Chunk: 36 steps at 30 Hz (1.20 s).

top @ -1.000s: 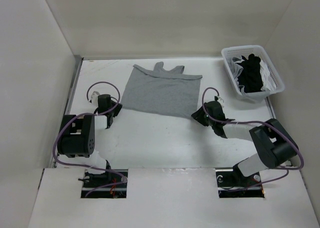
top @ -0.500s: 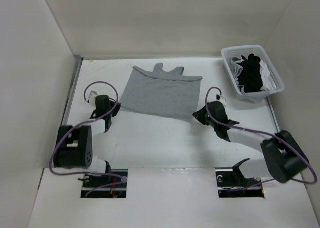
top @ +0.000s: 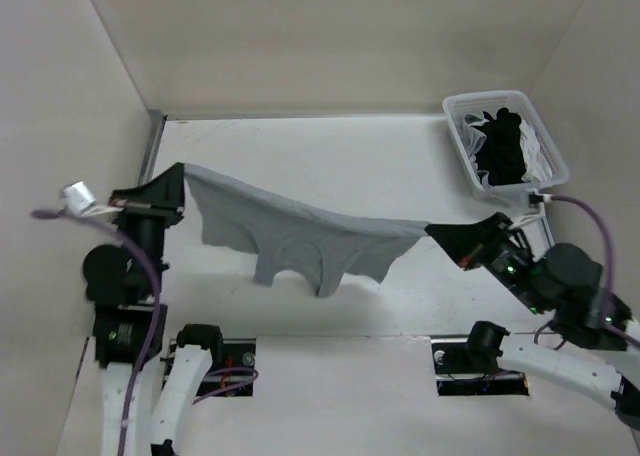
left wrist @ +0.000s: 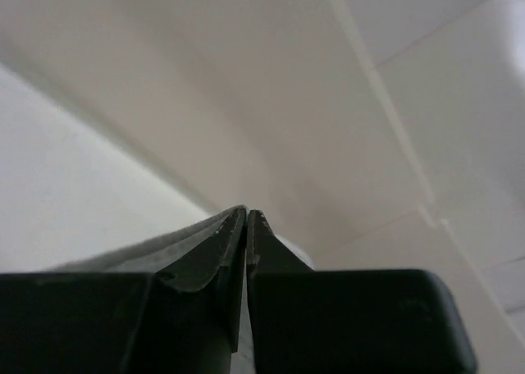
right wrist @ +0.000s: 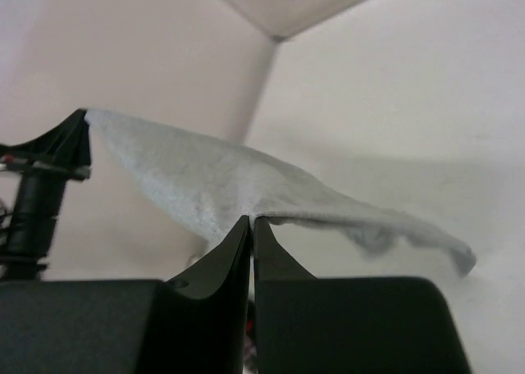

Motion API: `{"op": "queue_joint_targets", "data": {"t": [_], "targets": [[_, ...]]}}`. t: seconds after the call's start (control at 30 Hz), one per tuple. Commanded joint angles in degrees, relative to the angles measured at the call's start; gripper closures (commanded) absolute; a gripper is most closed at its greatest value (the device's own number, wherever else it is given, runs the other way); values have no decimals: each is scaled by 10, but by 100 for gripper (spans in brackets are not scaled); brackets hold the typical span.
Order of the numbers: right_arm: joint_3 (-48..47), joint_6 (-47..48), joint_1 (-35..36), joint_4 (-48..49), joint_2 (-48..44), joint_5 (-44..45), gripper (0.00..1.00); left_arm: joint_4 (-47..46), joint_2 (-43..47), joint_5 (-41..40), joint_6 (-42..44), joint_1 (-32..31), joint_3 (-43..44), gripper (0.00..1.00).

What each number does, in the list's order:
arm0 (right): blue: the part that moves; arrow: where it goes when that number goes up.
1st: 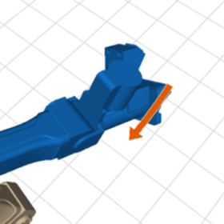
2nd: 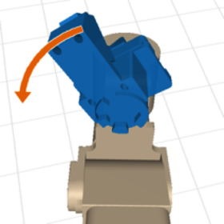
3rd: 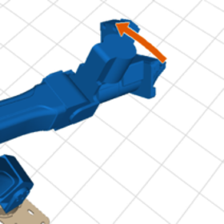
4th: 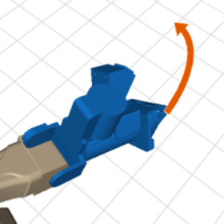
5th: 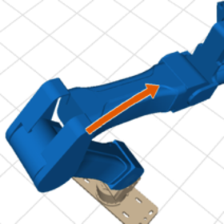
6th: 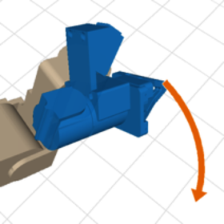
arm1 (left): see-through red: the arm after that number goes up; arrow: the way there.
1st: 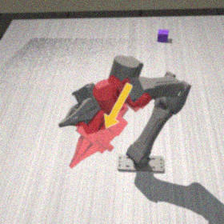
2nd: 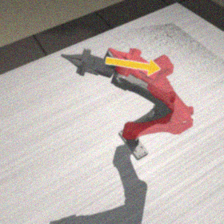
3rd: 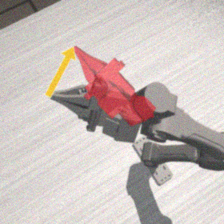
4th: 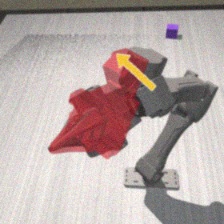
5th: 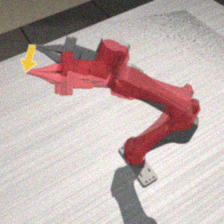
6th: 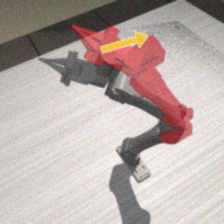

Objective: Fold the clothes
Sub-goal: Fold the tank top

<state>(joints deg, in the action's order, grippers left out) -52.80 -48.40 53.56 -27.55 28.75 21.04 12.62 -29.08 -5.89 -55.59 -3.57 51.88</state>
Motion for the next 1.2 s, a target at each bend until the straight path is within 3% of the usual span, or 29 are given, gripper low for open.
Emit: {"op": "queue_joint_targets", "data": {"t": [0.0,0.1,0.2,0.27,0.37,0.43,0.53,0.67,0.73,0.83,0.97,1.17], "targets": [[-81,-13,106,-116,-18,98,96,108,42,-55,54,-18,117,100],[-123,-18,225,-113,-1,154,96,151,50,-69,67,-32,175,100],[-129,-18,309,-105,30,216,96,181,51,-71,63,-47,160,100],[-126,-20,333,-105,48,232,95,195,51,-71,50,-55,120,100],[-101,-39,316,-104,50,187,94,209,57,-70,36,-64,49,100],[-59,-48,268,-101,45,145,93,215,61,-79,30,-60,-2,100],[2,-29,95,-81,60,20,93,168,5,-84,22,-41,-67,100],[73,43,-182,67,148,-238,96,1,-153,-76,-1,-23,-123,100],[86,55,-285,135,231,-296,96,-84,-255,-71,-11,-21,-122,100],[64,60,-350,210,360,-314,96,-166,-416,-67,-13,-24,-65,100],[-37,70,-384,244,535,-316,96,-196,-593,-34,-12,-29,57,100],[-190,70,-409,247,705,-319,97,-185,-709,2,-11,-22,183,100]]}}
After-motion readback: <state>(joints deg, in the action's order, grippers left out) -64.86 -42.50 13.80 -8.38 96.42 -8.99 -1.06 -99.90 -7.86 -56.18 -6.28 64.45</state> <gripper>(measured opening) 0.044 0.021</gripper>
